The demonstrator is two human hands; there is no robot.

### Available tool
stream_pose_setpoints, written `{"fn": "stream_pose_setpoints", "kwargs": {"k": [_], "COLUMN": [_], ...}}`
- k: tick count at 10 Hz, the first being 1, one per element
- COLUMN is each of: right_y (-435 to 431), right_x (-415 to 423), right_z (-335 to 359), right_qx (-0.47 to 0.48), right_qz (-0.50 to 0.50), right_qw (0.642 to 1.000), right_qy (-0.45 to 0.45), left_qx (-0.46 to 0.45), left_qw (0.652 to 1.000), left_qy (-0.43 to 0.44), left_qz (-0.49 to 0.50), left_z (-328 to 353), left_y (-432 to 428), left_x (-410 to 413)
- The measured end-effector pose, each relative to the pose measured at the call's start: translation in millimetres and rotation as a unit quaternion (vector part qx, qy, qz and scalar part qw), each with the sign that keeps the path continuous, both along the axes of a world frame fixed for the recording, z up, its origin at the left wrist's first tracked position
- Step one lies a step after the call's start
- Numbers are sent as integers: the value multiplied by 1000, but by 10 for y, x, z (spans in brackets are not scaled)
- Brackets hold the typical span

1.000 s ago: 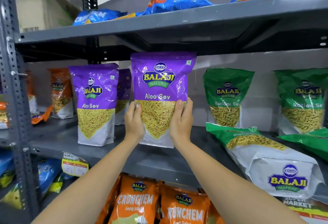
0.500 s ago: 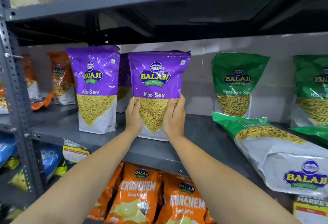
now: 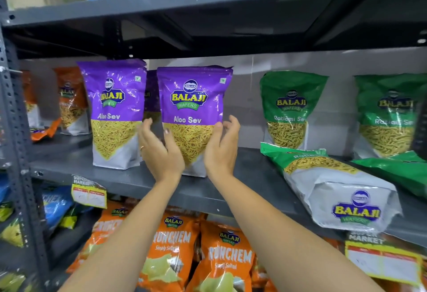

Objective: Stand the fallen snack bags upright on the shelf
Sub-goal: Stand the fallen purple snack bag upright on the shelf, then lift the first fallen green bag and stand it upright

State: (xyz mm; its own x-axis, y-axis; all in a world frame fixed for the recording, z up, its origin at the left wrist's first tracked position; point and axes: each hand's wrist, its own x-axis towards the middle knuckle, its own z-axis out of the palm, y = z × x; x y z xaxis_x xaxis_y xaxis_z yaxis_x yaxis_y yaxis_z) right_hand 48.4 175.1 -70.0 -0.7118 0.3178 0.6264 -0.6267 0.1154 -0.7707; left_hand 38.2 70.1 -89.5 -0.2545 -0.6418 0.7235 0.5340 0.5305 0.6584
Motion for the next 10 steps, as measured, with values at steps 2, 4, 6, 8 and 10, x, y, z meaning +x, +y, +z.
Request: {"fn": "stream_pose_setpoints", "kwargs": {"k": [2,4,6,8,10], "right_y": [730,2196,2725,2725,2683], "right_x": [513,486,387,477,434], "right_z": [928,1161,434,371,354], "right_qx": [-18,245,406,325,274], "right_qz": [36,-88,-103,-11,-58], "right_qw": [997,955,819,842,868], "right_qy": [72,-144,-392,-431,-409], "left_qx": [-56,-220,-257,-193,84], "left_qw": [979,832,768,790,812], "left_qy": [-35,-432,-524,-517,-406], "left_qz": [-195,-270,-263,-268,-411], "left_z": [90,326,174,115,115], "left_y": [934,1457,1841,2005,2116], "left_x": [432,411,347,274,93]}}
